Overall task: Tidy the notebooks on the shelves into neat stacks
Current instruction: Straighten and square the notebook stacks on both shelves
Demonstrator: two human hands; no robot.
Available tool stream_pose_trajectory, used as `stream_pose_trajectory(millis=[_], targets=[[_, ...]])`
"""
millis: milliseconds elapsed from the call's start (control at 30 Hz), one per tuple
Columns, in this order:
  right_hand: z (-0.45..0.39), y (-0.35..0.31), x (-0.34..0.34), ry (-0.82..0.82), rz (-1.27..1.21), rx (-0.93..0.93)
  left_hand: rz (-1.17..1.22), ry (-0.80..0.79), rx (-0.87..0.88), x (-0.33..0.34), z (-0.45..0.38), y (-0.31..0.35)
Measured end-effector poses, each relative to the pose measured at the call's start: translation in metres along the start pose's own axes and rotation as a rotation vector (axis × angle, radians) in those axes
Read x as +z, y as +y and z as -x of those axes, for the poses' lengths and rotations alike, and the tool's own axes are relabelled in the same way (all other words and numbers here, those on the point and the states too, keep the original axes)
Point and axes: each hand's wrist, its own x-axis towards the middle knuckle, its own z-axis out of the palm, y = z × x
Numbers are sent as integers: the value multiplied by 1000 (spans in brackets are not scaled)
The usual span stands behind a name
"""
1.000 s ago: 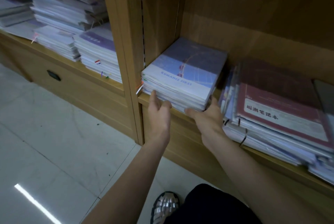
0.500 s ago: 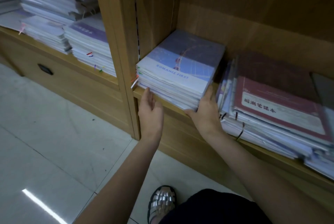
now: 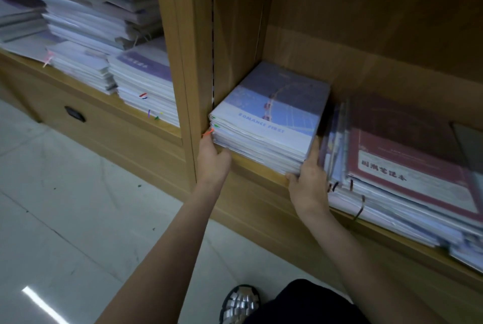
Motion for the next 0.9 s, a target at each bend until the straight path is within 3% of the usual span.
stream_pose_trajectory(millis=[400, 767, 900], targets=[[-7, -3, -17, -99, -291, 140, -142, 96, 86, 15, 6, -8], [29, 4, -25, -134, -253, 44, -92, 117, 102, -15, 44, -22], [36, 10, -36, -213, -148, -22, -93, -2, 132, -46, 45, -22]])
